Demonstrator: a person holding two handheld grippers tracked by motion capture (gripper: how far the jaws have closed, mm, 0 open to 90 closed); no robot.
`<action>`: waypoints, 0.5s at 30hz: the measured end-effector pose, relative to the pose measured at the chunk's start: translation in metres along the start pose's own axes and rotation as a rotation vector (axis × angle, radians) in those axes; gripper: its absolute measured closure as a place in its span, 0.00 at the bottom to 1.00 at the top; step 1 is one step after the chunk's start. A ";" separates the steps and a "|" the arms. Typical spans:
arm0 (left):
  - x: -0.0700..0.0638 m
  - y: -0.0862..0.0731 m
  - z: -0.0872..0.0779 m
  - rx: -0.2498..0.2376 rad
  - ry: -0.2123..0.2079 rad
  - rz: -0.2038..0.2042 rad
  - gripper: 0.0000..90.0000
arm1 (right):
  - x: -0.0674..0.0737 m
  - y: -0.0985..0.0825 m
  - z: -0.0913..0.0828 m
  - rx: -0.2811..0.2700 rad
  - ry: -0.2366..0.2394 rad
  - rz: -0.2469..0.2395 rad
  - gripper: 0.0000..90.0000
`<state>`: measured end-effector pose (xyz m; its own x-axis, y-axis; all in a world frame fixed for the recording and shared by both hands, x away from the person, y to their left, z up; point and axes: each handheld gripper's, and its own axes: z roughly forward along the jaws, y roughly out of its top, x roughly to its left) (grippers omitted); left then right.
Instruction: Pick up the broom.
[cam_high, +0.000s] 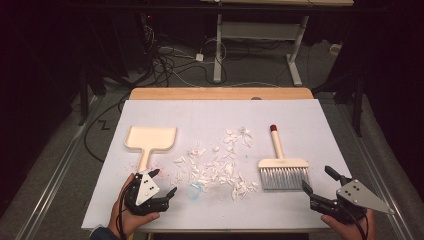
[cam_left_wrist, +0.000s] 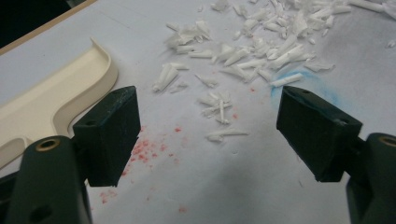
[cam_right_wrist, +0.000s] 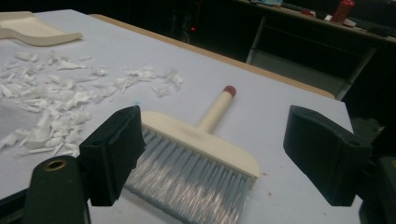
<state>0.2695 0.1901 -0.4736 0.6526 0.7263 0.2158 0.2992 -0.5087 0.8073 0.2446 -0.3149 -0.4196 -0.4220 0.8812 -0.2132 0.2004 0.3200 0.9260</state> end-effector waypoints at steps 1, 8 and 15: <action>-0.001 0.000 -0.001 -0.003 0.002 0.003 0.23 | 0.000 0.001 0.000 0.001 0.008 0.007 0.23; -0.002 -0.001 -0.002 -0.009 -0.006 0.000 0.22 | -0.001 0.006 -0.001 -0.015 -0.018 0.032 0.25; 0.000 -0.001 -0.003 -0.010 -0.009 0.006 0.22 | -0.010 0.019 0.019 0.079 -0.054 0.067 0.28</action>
<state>0.2666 0.1918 -0.4725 0.6605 0.7191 0.2160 0.2885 -0.5086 0.8112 0.2695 -0.3107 -0.4064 -0.3578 0.9182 -0.1698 0.2963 0.2840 0.9119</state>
